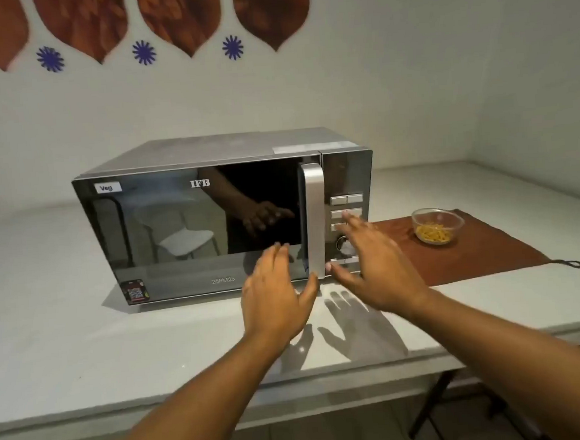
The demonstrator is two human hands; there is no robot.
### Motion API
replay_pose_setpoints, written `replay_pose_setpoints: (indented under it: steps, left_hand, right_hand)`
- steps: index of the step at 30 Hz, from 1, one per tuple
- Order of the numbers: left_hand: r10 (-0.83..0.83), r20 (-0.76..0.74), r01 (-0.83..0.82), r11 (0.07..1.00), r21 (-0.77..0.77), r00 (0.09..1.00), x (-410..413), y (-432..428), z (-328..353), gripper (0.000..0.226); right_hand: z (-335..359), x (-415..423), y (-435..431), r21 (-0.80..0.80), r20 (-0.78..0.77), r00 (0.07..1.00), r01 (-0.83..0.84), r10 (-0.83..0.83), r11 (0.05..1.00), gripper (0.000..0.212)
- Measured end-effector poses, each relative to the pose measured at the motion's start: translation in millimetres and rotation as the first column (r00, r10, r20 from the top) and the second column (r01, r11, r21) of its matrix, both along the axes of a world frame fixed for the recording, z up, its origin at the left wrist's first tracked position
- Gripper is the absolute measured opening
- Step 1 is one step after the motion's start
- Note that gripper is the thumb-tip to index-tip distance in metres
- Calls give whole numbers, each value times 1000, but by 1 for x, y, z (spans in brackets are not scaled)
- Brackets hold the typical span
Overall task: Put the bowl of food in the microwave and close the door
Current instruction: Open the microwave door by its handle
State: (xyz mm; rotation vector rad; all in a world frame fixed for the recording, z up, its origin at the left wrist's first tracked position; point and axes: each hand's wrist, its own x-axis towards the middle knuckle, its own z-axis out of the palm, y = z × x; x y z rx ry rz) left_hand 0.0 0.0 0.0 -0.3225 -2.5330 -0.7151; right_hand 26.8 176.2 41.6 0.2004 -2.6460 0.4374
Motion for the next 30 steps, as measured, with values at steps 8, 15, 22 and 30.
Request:
replay_pose_setpoints:
  steps: [8, 15, 22, 30]
  left_hand:
    - [104, -155, -50, 947, 318, 982, -37, 69, 69, 73]
    - [187, 98, -208, 768, 606, 977, -70, 99, 80, 25]
    - [209, 168, -266, 661, 702, 963, -83, 110, 77, 28]
    - [250, 194, -313, 645, 697, 949, -78, 110, 79, 33]
  right_hand:
    - [79, -60, 45, 138, -190, 981, -24, 51, 990, 87]
    - [78, -84, 58, 292, -218, 971, -28, 96, 956, 92]
    - [73, -89, 67, 314, -238, 958, -82, 162, 946, 99]
    - [68, -94, 68, 295, -251, 950, -106, 184, 950, 97]
